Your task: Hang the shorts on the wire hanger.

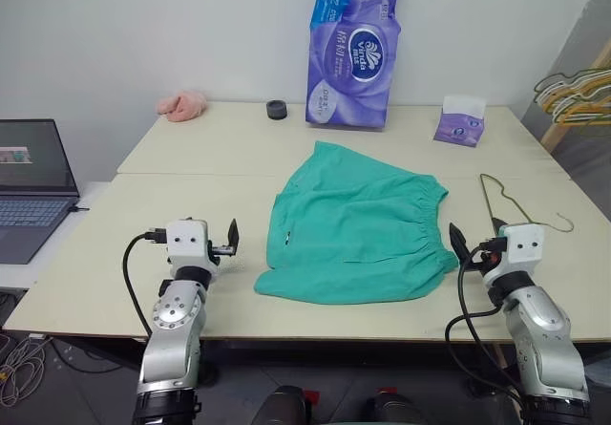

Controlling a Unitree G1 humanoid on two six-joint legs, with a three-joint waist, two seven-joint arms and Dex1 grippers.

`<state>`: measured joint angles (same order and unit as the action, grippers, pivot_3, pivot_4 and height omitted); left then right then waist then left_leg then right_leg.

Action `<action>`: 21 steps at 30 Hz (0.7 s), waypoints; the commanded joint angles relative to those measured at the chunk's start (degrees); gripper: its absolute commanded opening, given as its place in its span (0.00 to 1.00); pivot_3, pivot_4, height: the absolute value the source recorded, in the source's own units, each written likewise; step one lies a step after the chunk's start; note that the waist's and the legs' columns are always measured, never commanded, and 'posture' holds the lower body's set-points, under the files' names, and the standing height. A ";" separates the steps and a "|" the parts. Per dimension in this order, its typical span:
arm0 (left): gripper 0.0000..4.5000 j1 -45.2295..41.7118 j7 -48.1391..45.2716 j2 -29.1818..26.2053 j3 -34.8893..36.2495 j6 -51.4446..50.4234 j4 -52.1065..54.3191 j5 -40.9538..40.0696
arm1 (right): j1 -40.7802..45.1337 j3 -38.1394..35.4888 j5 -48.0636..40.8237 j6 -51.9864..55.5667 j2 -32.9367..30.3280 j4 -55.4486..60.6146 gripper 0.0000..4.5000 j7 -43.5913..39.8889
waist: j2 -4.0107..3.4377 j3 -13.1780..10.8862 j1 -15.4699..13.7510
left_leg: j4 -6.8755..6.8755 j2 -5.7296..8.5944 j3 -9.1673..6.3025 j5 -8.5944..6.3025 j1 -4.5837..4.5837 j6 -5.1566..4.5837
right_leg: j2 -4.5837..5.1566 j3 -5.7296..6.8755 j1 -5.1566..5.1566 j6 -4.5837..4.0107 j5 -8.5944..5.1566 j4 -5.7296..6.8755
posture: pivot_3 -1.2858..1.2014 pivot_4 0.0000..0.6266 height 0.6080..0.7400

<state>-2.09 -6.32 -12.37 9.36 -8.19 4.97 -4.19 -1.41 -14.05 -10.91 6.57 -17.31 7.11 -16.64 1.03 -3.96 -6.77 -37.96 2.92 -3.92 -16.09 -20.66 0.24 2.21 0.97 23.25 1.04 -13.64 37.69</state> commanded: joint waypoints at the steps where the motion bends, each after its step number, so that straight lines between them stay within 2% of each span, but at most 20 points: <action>1: 1.00 -1.44 -1.48 -0.92 -0.54 2.25 2.40 -0.03 | 0.22 -1.14 -0.98 -1.60 -0.10 1.30 1.00 0.08 | 0.00 0.00 0.01 | 0.00 0.00 0.00 0.00 0.00 0.00 | 0.00 0.00 0.00 0.00 0.00 0.00 | 0.58 0.03 1.00; 17: 1.00 -3.25 -6.95 -3.56 -3.12 2.60 1.44 -0.05 | -2.63 0.20 -0.06 -1.33 -0.15 4.49 1.00 -0.37 | -0.02 0.01 0.58 | 0.00 -0.04 0.05 -0.01 0.01 -0.01 | -0.03 -0.03 0.00 0.00 0.00 0.00 | 0.57 0.04 1.00; 19: 1.00 -2.48 -11.55 -4.14 -3.12 1.76 2.42 -3.90 | -2.77 0.67 -1.06 -0.19 -0.61 5.57 1.00 -1.68 | -0.03 0.01 0.69 | 0.00 -0.06 0.06 -0.01 0.01 -0.01 | -0.05 -0.02 0.00 0.00 0.00 0.00 | 0.56 0.04 1.00; 21: 1.00 -1.20 -19.91 -6.46 -3.65 2.97 3.56 -8.44 | -2.74 1.49 -1.44 0.59 -1.28 6.97 1.00 -3.02 | -0.04 0.00 0.88 | 0.00 -0.09 0.09 -0.01 0.02 -0.01 | -0.07 -0.03 0.00 -0.03 -0.02 0.00 | 0.56 0.05 1.00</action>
<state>-3.48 -20.52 -17.20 6.24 -6.94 5.41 -9.22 -4.41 -12.65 -11.00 7.08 -17.67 10.67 -18.50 0.99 -3.96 -5.89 -37.96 2.79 -3.79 -16.10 -20.63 0.23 2.12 0.93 23.26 0.99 -13.67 37.68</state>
